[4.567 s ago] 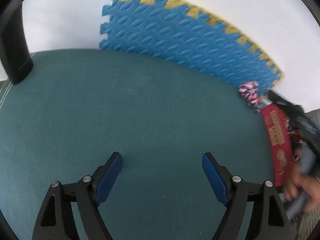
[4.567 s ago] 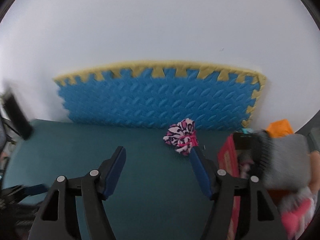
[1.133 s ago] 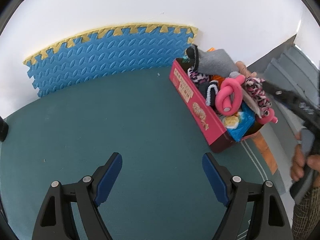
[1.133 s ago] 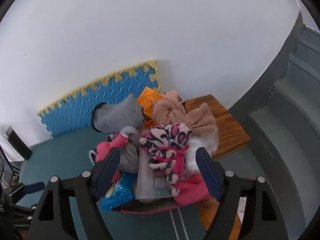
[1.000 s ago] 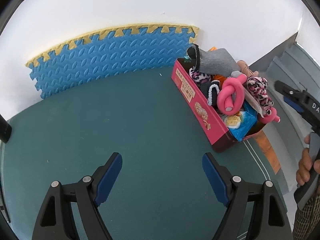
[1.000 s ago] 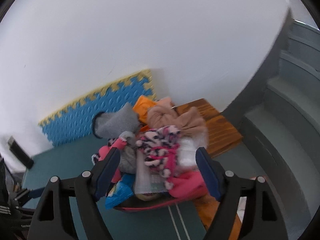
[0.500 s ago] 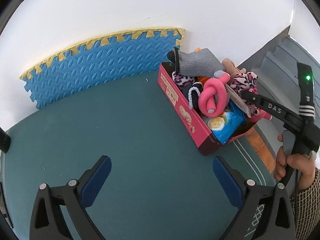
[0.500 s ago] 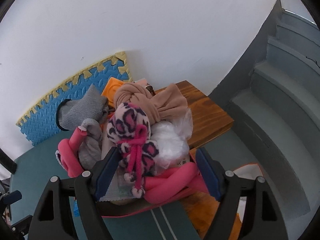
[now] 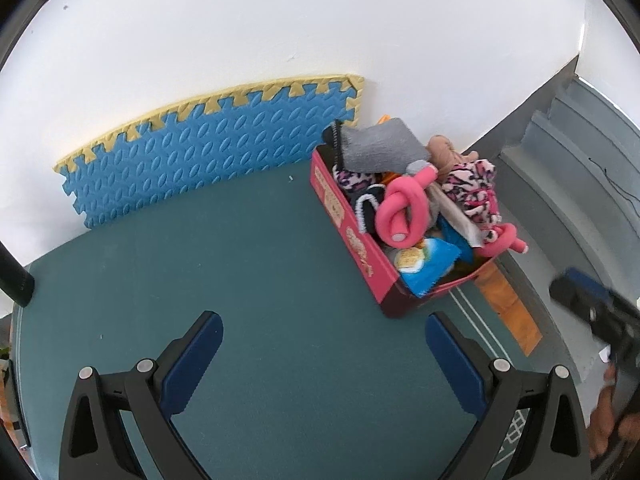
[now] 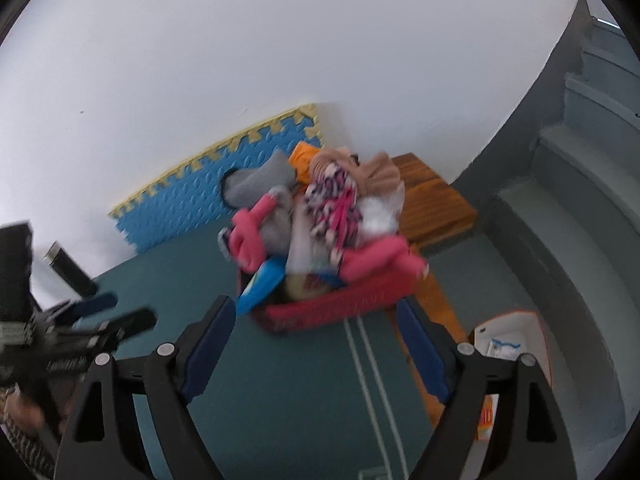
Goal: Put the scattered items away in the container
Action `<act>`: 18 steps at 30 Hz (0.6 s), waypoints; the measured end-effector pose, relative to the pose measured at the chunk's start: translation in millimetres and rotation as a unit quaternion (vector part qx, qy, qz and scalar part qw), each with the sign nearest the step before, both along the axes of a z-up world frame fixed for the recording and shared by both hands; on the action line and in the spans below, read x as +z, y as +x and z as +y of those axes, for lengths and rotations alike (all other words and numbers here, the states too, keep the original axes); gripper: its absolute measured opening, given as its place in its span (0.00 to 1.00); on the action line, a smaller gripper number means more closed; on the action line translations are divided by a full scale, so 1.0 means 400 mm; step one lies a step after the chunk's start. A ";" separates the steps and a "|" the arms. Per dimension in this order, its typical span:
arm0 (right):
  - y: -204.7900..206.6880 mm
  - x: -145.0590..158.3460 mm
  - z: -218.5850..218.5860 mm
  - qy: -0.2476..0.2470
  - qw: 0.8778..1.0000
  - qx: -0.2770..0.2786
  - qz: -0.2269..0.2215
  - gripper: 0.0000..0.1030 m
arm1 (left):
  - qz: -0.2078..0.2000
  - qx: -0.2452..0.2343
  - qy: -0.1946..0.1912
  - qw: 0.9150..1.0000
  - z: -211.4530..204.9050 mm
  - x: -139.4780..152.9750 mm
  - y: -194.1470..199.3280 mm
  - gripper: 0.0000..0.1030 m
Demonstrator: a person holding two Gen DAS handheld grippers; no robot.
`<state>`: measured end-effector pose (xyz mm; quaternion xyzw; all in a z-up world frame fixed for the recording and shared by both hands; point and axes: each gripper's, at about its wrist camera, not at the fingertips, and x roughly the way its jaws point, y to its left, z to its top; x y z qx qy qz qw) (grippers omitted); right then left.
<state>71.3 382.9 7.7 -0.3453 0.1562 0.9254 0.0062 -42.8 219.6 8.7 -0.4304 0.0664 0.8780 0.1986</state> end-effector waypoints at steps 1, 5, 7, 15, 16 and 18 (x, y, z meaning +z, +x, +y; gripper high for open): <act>0.015 0.004 -0.006 0.001 1.000 -0.001 -0.003 0.84 | 0.003 0.000 -0.001 1.000 0.002 0.006 0.007 0.99; 0.053 0.028 -0.029 0.013 1.000 -0.010 -0.001 0.84 | 0.017 -0.002 -0.007 1.000 0.009 0.028 0.037 0.99; 0.065 0.039 -0.040 0.027 0.999 -0.019 0.003 0.86 | 0.023 -0.002 -0.009 1.000 0.013 0.039 0.052 0.99; 0.106 0.055 -0.068 0.047 0.998 -0.043 0.006 0.96 | 0.040 0.000 0.000 0.999 0.007 0.080 0.108 0.99; 0.110 0.055 -0.073 0.047 0.998 -0.042 0.007 0.96 | 0.044 0.000 0.000 0.999 0.006 0.086 0.115 0.99; 0.118 0.057 -0.084 0.050 0.998 -0.039 0.009 0.96 | 0.051 0.000 0.000 0.999 0.004 0.096 0.130 0.99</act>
